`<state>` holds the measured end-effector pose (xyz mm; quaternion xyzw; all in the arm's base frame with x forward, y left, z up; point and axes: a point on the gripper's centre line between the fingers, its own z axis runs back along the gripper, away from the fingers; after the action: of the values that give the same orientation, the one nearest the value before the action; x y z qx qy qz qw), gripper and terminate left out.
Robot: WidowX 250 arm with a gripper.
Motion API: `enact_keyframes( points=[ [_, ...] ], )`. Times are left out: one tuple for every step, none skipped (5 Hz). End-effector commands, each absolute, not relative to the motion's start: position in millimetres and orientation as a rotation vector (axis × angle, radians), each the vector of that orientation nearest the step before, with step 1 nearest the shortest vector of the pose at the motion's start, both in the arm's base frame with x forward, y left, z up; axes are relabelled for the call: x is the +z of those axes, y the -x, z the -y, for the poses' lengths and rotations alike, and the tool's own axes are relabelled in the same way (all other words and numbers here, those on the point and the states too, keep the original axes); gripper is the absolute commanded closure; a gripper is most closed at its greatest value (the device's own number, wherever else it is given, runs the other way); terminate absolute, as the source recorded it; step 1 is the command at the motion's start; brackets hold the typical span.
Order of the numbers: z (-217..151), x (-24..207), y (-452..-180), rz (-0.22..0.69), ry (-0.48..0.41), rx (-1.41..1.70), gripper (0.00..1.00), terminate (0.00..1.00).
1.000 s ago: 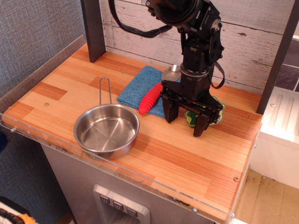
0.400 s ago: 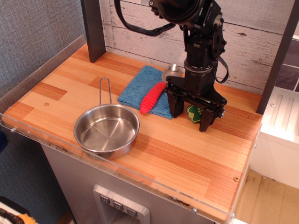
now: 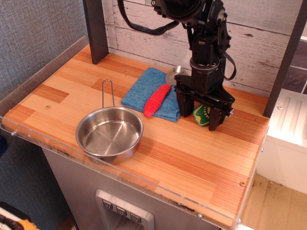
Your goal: Put the bell pepper inside the pot.
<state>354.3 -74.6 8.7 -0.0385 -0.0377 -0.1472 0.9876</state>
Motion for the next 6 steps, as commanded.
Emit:
enact_keyframes(
  points=[
    [75.2,8.1,-351.8,0.093,0.080,-0.327,1.00,0.00],
    [74.1,17.8,-346.3,0.105,0.089,-0.332,1.00,0.00],
    [64.9,51.1,-329.7,0.141,0.086,-0.308,1.00,0.00],
    [38.6,83.0,-298.5,0.155,0.048,-0.222,1.00,0.00],
    [-5.4,89.3,-260.0,0.133,0.007,-0.106,1.00,0.00],
    [-31.3,75.9,-239.5,0.092,-0.056,-0.036,1.00,0.00]
  ],
)
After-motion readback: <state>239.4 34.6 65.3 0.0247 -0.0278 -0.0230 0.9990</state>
